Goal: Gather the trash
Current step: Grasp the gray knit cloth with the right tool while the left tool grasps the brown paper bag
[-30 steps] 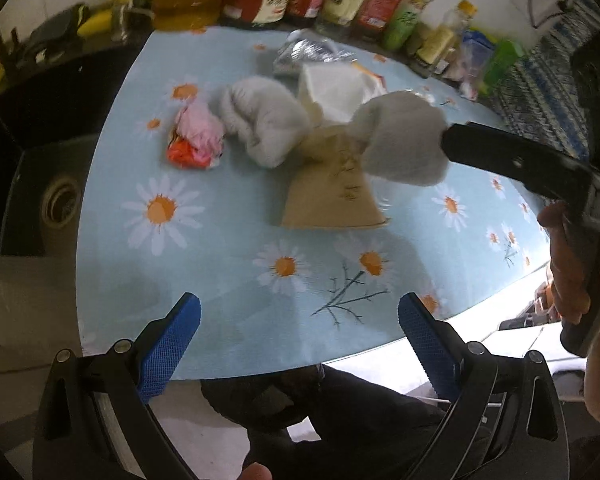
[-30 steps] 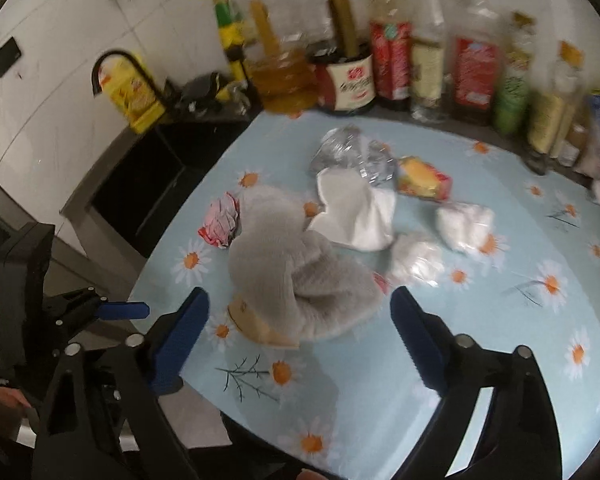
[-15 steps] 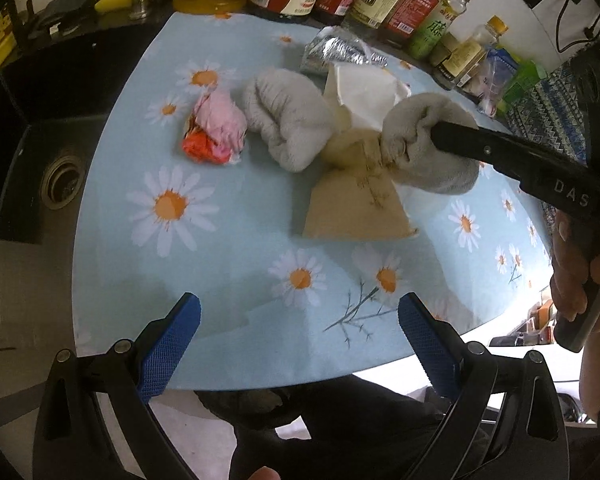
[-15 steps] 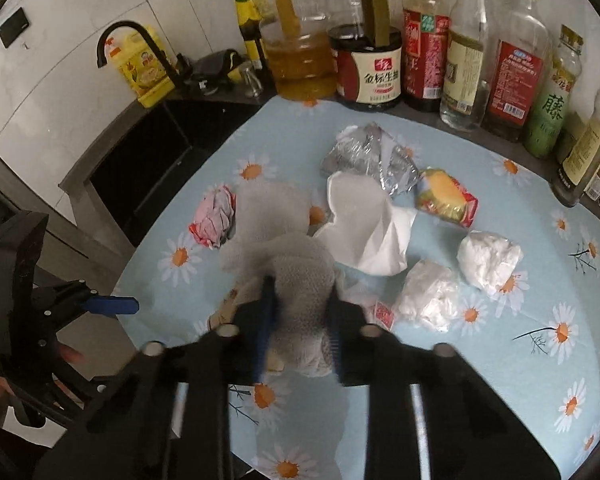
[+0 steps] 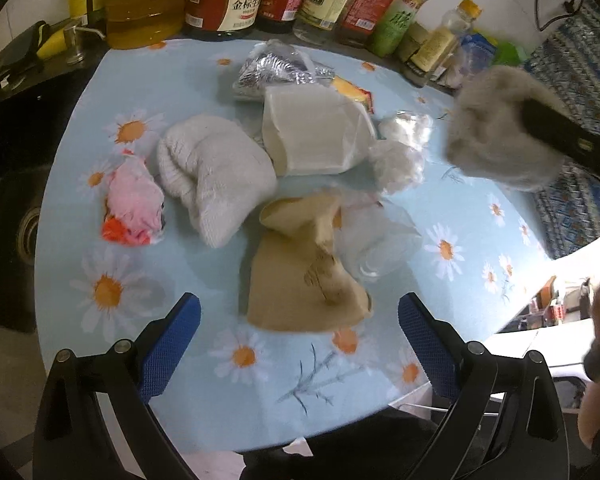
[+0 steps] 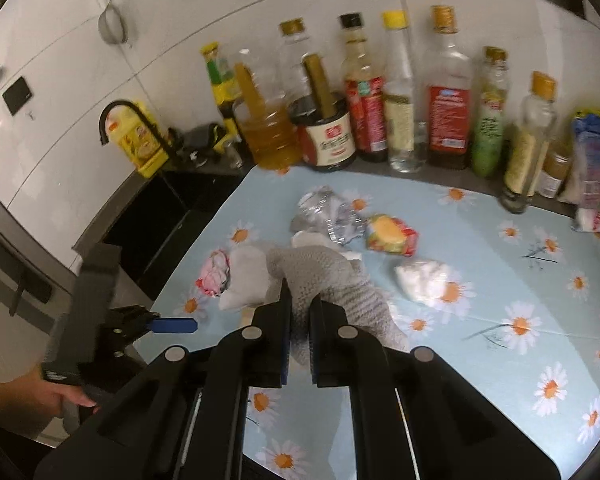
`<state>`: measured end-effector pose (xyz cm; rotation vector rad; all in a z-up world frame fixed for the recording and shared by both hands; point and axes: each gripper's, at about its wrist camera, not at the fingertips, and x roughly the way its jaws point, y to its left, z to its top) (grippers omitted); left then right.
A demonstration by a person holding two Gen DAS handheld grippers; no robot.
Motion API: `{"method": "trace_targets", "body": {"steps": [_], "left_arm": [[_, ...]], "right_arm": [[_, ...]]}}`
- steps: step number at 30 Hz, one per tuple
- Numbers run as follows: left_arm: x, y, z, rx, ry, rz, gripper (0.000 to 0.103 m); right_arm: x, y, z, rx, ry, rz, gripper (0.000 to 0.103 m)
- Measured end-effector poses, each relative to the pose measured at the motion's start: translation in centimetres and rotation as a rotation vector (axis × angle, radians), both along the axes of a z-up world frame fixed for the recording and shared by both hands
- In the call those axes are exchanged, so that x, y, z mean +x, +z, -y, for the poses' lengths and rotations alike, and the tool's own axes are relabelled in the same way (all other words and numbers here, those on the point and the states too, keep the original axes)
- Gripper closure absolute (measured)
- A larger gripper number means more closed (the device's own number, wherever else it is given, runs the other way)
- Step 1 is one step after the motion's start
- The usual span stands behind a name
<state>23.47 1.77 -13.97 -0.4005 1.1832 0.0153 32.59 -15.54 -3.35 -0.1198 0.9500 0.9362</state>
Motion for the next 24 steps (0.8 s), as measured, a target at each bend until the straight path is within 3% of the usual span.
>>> {"method": "trace_targets", "body": {"steps": [7,10,24], "left_arm": [[1.8,-1.7,-0.9,-0.034,0.028,-0.045,0.008],[2.4,-2.0,-1.2,-0.038,0.050,-0.065,0.018],[4.4,-3.5,-0.5,-0.013,0.043,-0.172,0.035]], "right_arm": [[0.8,-1.1,3.0,-0.010,-0.036,-0.012,0.095],[1.5,-2.0,3.5,-0.006,-0.039,-0.036,0.095],[4.5,-4.7,3.7,0.023,0.005,-0.100,0.095]]}}
